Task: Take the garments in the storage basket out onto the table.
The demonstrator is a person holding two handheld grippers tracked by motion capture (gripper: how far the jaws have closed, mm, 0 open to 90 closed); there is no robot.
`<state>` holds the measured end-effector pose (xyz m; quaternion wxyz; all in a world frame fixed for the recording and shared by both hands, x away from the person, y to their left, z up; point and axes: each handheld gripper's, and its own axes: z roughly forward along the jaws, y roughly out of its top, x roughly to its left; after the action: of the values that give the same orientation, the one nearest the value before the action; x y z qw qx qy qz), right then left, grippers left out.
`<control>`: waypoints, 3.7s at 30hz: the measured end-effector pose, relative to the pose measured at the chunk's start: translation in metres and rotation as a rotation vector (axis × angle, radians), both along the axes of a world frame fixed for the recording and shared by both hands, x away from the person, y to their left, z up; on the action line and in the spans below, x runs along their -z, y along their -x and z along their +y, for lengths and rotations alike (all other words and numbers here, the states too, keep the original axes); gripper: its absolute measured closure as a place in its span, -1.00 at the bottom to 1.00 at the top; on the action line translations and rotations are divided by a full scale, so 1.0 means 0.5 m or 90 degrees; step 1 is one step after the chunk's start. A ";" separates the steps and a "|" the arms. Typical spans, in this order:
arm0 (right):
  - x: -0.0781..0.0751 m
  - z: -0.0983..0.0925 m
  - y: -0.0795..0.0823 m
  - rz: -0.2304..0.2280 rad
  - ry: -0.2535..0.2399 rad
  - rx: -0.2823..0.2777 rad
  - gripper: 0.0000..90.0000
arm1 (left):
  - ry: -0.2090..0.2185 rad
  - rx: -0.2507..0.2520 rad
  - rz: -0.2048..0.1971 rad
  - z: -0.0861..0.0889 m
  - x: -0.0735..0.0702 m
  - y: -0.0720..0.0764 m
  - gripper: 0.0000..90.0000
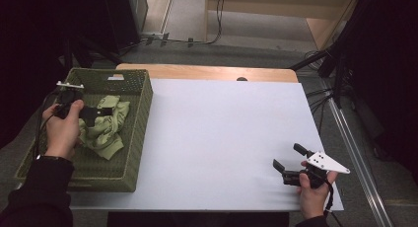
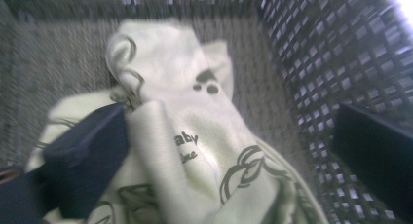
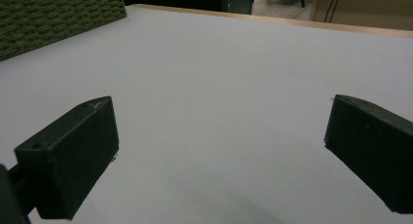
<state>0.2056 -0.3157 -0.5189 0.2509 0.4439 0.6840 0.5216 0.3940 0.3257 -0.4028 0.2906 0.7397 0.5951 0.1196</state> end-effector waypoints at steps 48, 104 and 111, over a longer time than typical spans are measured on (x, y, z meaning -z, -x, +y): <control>0.001 0.002 -0.003 0.002 0.006 -0.005 -1.00 | 0.071 0.003 -0.171 0.019 -0.001 -0.002 0.54; 0.002 0.006 -0.003 0.002 0.017 -0.007 -1.00 | -0.063 0.012 0.158 -0.024 0.124 -0.035 -0.71; 0.002 0.007 -0.003 0.003 0.019 -0.007 -1.00 | -0.084 0.023 0.144 -0.032 0.128 -0.032 -0.79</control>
<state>0.2072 -0.3122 -0.5197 0.2531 0.4371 0.6949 0.5119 0.4102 0.3096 -0.4668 0.1743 0.7768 0.6013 0.0688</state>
